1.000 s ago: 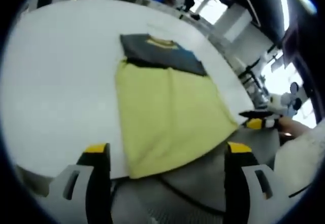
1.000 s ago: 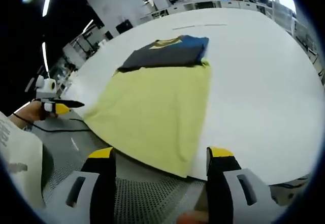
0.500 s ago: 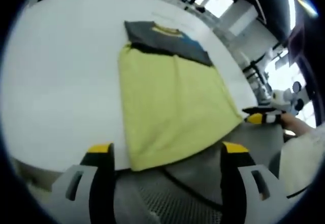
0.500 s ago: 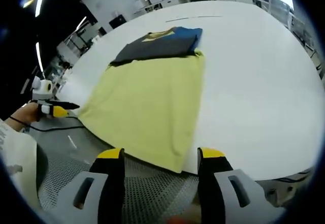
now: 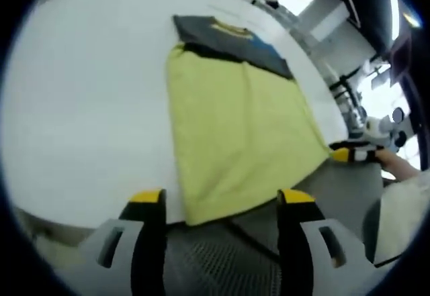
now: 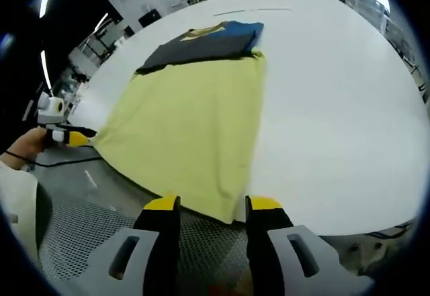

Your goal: Fold the garment on the visible template until the final outline fits inside the template.

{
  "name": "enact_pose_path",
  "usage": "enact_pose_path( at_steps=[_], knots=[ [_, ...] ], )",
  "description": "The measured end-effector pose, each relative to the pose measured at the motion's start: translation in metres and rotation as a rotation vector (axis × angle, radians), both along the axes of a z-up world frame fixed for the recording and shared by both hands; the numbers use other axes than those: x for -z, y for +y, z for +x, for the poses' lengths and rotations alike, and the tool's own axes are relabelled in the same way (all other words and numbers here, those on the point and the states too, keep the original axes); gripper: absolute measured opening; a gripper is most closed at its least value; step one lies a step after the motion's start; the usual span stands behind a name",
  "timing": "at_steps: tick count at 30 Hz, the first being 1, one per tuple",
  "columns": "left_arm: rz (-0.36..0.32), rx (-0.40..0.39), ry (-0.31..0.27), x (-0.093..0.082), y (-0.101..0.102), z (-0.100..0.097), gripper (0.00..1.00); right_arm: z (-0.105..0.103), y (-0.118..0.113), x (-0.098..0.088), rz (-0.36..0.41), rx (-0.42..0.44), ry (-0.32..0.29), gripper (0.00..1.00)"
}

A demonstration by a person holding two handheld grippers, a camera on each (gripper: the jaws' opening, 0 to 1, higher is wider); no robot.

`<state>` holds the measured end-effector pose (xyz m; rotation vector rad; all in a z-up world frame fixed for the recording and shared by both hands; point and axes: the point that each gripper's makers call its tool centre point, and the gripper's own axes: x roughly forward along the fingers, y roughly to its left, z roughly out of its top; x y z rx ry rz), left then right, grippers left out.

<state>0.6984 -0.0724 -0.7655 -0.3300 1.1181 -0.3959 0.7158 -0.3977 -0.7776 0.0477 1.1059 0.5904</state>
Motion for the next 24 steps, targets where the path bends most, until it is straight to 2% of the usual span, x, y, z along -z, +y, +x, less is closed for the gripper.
enact_pose_path(
  at_steps=[4,6,9,14,20,24],
  knots=[
    [0.031,-0.020,0.012,0.004,0.006,0.000,0.45,0.002,-0.001,0.000,-0.013,0.001,-0.010,0.31],
    [0.052,-0.003,0.032,0.008,0.008,-0.004,0.37,0.003,-0.003,0.000,-0.026,-0.004,-0.007,0.26],
    [0.089,0.000,0.031,0.011,0.012,-0.004,0.28,0.004,-0.008,0.002,-0.059,-0.007,-0.020,0.19],
    [0.126,0.012,0.056,0.019,0.018,-0.006,0.06,0.009,-0.015,0.005,-0.067,0.050,-0.013,0.05],
    [0.088,-0.006,0.071,0.020,0.015,-0.006,0.00,0.009,-0.015,0.007,-0.072,0.045,-0.011,0.04],
    [0.067,-0.025,0.087,0.021,0.014,-0.006,0.00,0.009,-0.015,0.008,-0.065,0.069,0.018,0.03]
  ],
)
